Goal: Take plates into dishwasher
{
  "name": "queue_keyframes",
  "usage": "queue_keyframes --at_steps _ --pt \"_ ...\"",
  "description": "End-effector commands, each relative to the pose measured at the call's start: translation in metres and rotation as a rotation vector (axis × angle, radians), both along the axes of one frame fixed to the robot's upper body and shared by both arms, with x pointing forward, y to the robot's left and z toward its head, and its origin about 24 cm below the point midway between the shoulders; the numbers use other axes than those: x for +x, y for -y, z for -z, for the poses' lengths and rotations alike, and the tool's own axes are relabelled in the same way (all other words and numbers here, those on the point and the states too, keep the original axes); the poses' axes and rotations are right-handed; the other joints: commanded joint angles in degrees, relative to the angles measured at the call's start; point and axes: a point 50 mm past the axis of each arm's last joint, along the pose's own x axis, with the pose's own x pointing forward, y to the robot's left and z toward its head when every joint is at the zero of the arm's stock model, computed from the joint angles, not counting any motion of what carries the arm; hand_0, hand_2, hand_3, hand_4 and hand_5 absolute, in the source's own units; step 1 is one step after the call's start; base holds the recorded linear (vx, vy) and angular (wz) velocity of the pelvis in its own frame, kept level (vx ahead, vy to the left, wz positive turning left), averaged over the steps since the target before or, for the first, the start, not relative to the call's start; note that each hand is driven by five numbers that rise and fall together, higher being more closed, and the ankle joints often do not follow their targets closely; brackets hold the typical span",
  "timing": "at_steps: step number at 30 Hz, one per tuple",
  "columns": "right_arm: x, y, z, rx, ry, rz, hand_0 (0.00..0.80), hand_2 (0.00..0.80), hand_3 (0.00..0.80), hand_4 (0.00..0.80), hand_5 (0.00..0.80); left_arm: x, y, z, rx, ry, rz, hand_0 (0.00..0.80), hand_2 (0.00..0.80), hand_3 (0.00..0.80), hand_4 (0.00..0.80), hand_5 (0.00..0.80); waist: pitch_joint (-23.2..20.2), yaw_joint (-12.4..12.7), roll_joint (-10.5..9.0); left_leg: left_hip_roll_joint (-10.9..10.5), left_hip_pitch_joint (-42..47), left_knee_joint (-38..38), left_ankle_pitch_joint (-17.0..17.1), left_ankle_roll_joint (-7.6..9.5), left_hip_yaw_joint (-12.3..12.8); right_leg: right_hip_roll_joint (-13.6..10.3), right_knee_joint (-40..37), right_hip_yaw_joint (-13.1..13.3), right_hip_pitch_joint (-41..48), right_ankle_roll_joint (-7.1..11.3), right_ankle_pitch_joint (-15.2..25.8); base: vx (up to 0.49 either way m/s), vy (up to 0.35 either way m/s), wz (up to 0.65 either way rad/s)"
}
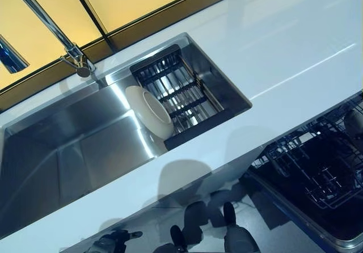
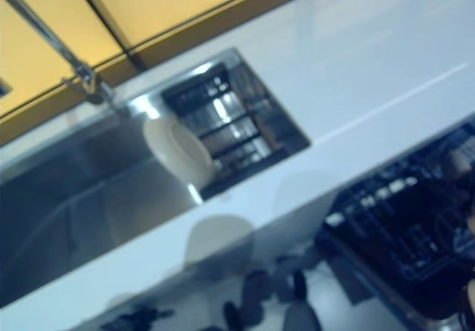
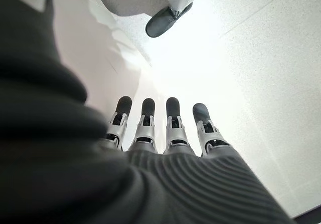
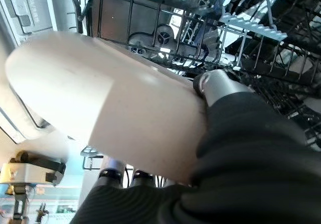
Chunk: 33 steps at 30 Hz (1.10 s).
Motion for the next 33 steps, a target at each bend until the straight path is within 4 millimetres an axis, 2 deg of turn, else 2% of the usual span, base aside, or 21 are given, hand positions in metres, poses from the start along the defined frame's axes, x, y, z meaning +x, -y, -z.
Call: queue_keyframes --at_steps 1,10,20,21,22,23,24,25,26,33 --pt "0.017 -0.019 0.023 0.061 -0.053 -0.042 0.800 0.800 0.800 0.800 0.800 0.023 -0.021 -0.013 0.092 0.049 0.056 0.000 0.000 0.000 0.000 0.000 1.17 0.89 -4.95 -1.08 2.30 -0.11 -1.09 -0.63 -1.23 -3.57 0.18 0.62 0.72 5.16 -1.82 -0.037 -0.037 0.01" --pt "0.011 -0.018 0.039 0.084 -0.110 -0.015 0.800 0.800 0.800 0.800 0.800 0.028 -0.020 -0.015 0.108 0.063 0.071 0.000 0.000 0.000 0.000 0.000 1.67 1.52 -5.00 -1.09 2.24 -0.11 -1.05 -0.57 -1.70 -3.92 0.18 -0.17 0.81 5.24 -1.73 -0.008 -0.008 0.01" --pt "0.005 -0.014 0.044 0.095 -0.124 0.019 0.800 0.800 0.800 0.800 0.800 0.031 -0.018 -0.015 0.108 0.068 0.079 0.000 0.000 0.000 0.000 0.000 1.61 1.48 -5.08 -0.95 2.37 -0.11 -0.99 -0.57 -1.66 -3.93 0.18 -0.02 0.98 5.29 -1.71 0.000 0.000 0.00" --pt "0.004 -0.014 0.045 0.094 -0.128 0.023 0.712 0.712 0.712 0.712 0.712 0.031 -0.018 -0.015 0.108 0.067 0.079 0.000 0.000 0.000 0.000 0.000 1.56 1.44 -5.14 -0.94 2.42 -0.11 -0.99 -0.59 -1.64 -3.89 0.18 0.04 1.05 5.27 -1.73 0.000 0.000 0.00" --pt "0.003 -0.013 0.045 0.092 -0.129 0.025 0.587 0.587 0.587 0.587 0.587 0.031 -0.018 -0.015 0.108 0.067 0.079 0.000 0.000 0.000 0.000 0.000 1.52 1.42 -5.18 -0.94 2.45 -0.11 -1.00 -0.59 -1.64 -3.86 0.18 0.07 1.08 5.27 -1.74 0.000 0.000 0.00" --pt "0.002 -0.012 0.046 0.091 -0.131 0.029 0.427 0.427 0.427 0.427 0.427 0.030 -0.018 -0.015 0.108 0.066 0.080 0.000 0.000 0.000 0.000 0.000 1.41 1.43 -5.28 -0.92 2.53 -0.11 -1.02 -0.57 -1.66 -3.81 0.18 0.12 1.21 5.26 -1.78 0.000 0.000 0.00" --pt "0.001 -0.012 0.047 0.091 -0.135 0.032 0.345 0.345 0.345 0.345 0.345 0.030 -0.018 -0.015 0.107 0.067 0.079 0.000 0.000 0.000 0.000 0.000 1.31 1.43 -5.41 -0.87 2.60 -0.11 -1.03 -0.57 -1.65 -3.76 0.18 0.16 1.35 5.27 -1.84 0.000 0.000 0.00" --pt "0.000 -0.012 0.047 0.093 -0.136 0.036 0.113 0.113 0.113 0.113 0.113 0.030 -0.019 -0.015 0.107 0.065 0.080 0.000 0.000 0.000 0.000 0.000 1.16 1.41 -5.59 -0.84 2.72 -0.11 -1.07 -0.55 -1.64 -3.69 0.18 0.22 1.44 5.28 -1.83 0.000 0.000 0.00" --pt "-0.001 -0.011 0.048 0.094 -0.139 0.038 0.000 0.000 0.000 0.000 0.000 0.029 -0.019 -0.015 0.108 0.064 0.080 0.000 0.000 0.000 0.000 0.000 1.02 1.40 -5.75 -0.81 2.82 -0.11 -1.09 -0.54 -1.62 -3.63 0.18 0.26 1.51 5.28 -1.82 0.000 0.000 0.00" --pt "-0.009 -0.008 0.055 0.123 -0.144 0.055 0.000 0.000 0.000 0.000 0.000 0.023 -0.023 -0.014 0.116 0.043 0.084 0.000 0.000 0.000 0.000 0.000 -0.46 1.40 -8.00 -0.14 3.77 -0.11 -1.45 -0.41 -1.29 -2.89 0.18 0.87 2.51 5.34 -2.00 0.017 0.002 0.00"
